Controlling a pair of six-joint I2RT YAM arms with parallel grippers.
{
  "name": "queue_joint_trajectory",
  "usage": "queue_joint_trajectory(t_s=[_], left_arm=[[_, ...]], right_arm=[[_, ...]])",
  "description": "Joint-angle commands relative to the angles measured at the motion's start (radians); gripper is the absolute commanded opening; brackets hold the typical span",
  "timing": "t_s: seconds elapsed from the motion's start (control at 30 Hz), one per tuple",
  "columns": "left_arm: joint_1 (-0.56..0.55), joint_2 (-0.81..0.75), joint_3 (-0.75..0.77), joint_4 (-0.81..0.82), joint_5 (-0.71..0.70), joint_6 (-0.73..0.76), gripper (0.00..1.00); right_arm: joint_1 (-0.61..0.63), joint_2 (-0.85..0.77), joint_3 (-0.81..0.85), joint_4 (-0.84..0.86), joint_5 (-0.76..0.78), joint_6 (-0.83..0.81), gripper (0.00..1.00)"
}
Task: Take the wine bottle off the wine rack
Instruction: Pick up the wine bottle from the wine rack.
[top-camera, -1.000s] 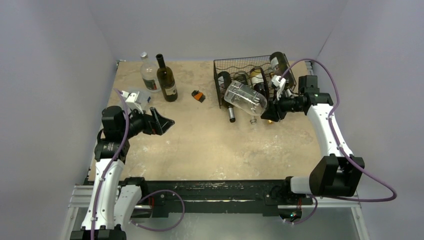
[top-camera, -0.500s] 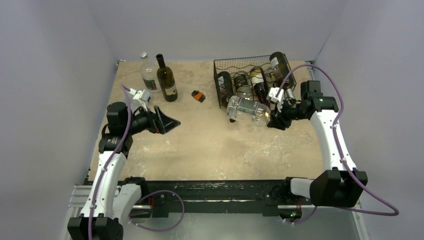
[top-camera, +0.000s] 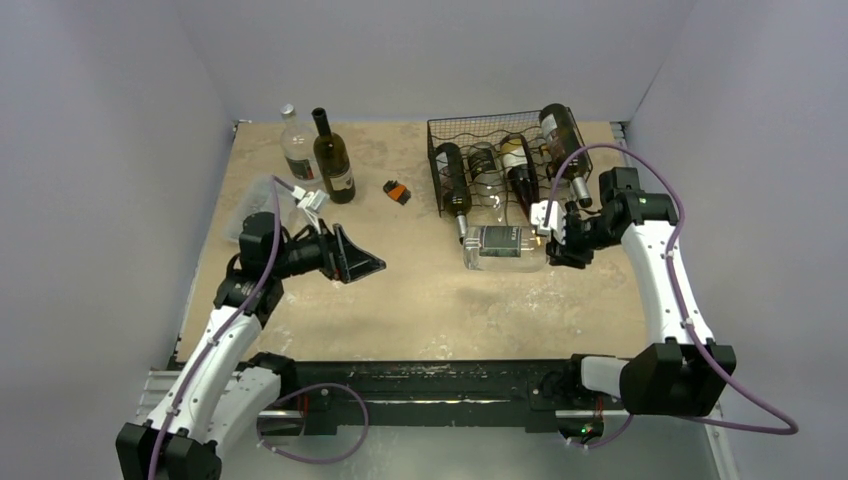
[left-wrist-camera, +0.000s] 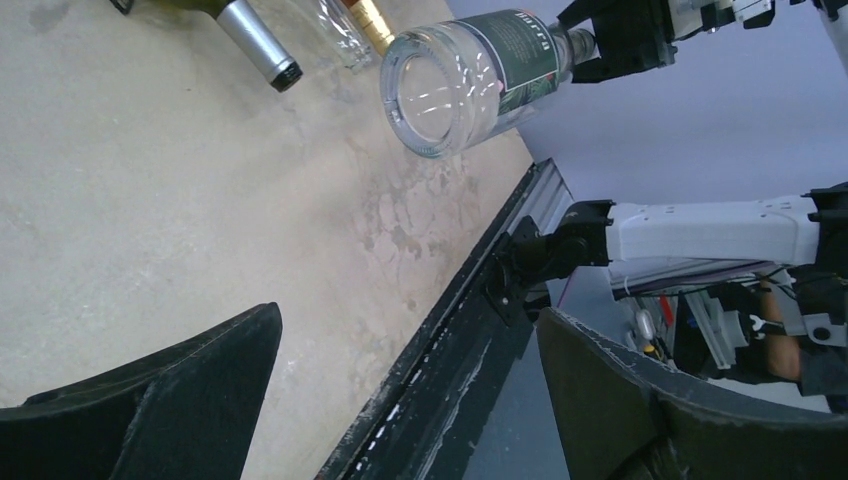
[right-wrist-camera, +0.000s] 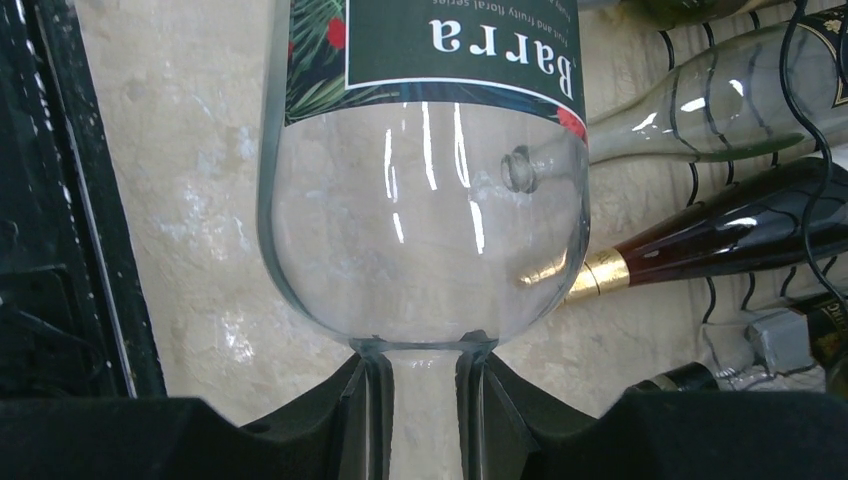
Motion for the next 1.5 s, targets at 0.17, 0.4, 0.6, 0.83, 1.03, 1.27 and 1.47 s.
queue_joint_trajectory(t_s=[0.17,0.4,0.6,0.83,1.03,1.27,1.47], left_arm=[[-0.139,0.004,-0.01,0.118,-0.063,-0.102,1.0],[-0.22,0.055,-0.002,0.209,-0.082,-0.129,1.0],[-0.29,0.109,0.032,0.249,-0.111,-0.136,1.0],[-0.395,0.209,0.062,0.295,-0.157,-0.139,1.0],[-0.507,0.294,0.082,0.345,-0.236,-0.097,1.0],[-0.624,0.392,0.08,0.484,-0.313,0.03,1.0],[-0.63,0.443,0.07,0.518,-0.352,0.006,1.0]], right_arm=[[0.024,-0.113,0.034,0.035,-0.022,-0.215,0.0],[0.042,-0.142,0.034,0.042,0.077,-0.328,0.0],[0.083,-0.16,0.03,0.02,0.149,-0.467,0.0],[0.166,-0.2,-0.012,0.052,0.26,-0.563,0.0],[0.227,-0.213,-0.007,0.059,0.317,-0.619,0.0],[0.282,-0.267,-0.04,0.103,0.393,-0.759,0.0],[0.33,-0.333,-0.086,0.156,0.488,-0.918,0.0]])
